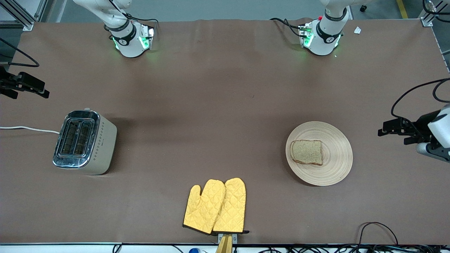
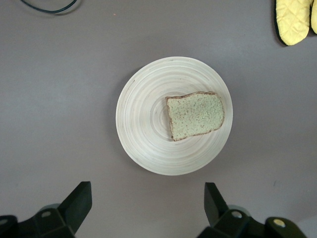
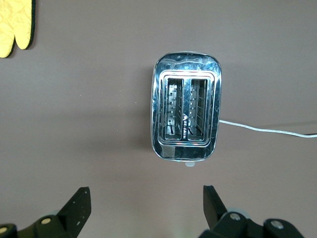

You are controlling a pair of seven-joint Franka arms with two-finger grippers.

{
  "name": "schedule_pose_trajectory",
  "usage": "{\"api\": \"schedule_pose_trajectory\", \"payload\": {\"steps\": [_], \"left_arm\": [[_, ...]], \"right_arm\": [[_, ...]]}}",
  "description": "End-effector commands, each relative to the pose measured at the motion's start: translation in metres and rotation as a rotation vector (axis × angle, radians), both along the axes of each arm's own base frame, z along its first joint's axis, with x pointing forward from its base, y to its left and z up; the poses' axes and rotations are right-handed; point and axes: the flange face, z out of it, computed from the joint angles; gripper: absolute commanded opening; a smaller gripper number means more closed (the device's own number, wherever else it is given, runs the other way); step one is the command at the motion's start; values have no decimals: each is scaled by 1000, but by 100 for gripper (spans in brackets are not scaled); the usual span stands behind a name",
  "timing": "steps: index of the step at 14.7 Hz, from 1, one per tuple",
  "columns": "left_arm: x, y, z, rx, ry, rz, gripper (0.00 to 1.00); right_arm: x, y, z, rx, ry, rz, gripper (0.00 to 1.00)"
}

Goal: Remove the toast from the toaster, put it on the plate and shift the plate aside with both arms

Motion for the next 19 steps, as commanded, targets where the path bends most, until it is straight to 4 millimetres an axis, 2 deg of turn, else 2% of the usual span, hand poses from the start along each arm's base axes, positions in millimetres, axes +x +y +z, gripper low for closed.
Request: {"api": "schedule_pose_trajectory", "payload": {"steps": [1, 3, 7, 9, 11, 15, 19], "left_arm": [[-27, -30, 28, 80, -15, 35, 100], [-42, -46, 40, 107, -38, 47, 100], [-79, -58, 31, 134, -79, 54, 100], [-92, -66, 36, 147, -87, 33, 100], [-98, -67, 45, 164, -58, 12, 100], [-93, -63, 86, 192, -63, 15, 100], [-94, -58, 89, 191, -60, 18, 100]], "right_arm": [[0, -3, 3, -12, 2, -8, 100], [0, -4, 3, -12, 2, -10, 100], [0, -5, 3, -12, 2, -11, 100], [0, -5, 3, -12, 0, -11, 100], [0, -5, 3, -12, 0, -11, 100], [0, -6, 3, -10, -1, -13, 100], [0, -6, 3, -10, -1, -13, 100]]}}
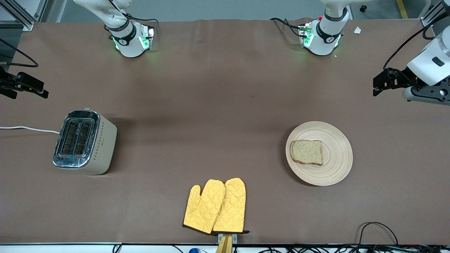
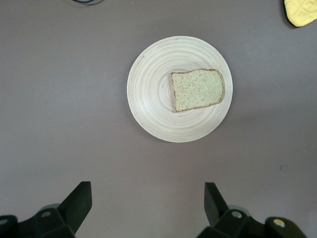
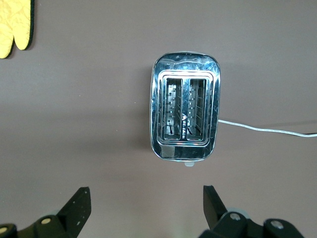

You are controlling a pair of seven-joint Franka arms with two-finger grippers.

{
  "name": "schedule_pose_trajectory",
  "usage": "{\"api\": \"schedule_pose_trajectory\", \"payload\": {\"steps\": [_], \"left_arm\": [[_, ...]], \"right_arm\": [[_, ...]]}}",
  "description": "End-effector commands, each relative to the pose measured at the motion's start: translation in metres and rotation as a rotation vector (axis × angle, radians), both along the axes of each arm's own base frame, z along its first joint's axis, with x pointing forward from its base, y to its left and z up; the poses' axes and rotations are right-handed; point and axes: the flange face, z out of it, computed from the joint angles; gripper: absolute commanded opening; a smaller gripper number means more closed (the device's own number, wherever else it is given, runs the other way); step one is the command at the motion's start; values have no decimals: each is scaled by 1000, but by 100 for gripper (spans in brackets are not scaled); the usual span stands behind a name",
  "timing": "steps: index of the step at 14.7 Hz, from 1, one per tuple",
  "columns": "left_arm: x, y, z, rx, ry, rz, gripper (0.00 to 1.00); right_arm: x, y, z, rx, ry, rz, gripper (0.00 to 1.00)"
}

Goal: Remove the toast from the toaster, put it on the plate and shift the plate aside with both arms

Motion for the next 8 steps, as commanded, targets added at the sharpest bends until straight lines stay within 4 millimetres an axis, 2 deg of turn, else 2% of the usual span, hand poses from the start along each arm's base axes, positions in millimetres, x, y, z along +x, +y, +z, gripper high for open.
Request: {"api": "schedule_pose_trajectory", "payload": {"steps": [1, 2, 4, 5, 6, 8], "left_arm": [[4, 5, 3, 17, 6, -4, 100], [4, 6, 3, 17, 5, -11, 100], [-1, -19, 15, 28, -22, -46, 100], [0, -12, 24, 43, -39, -37, 100], [2, -7, 22, 42, -37, -31, 100], [1, -9, 23, 43, -39, -22, 100]], "right_arm": [[0, -4, 3, -10, -1, -9, 100], [0, -4, 3, -10, -1, -9, 100], [0, -3, 3, -9, -1, -9, 100], [0, -3, 3, -9, -1, -9, 100], [0, -3, 3, -9, -1, -9, 100], [0, -4, 3, -9, -1, -9, 100]]}}
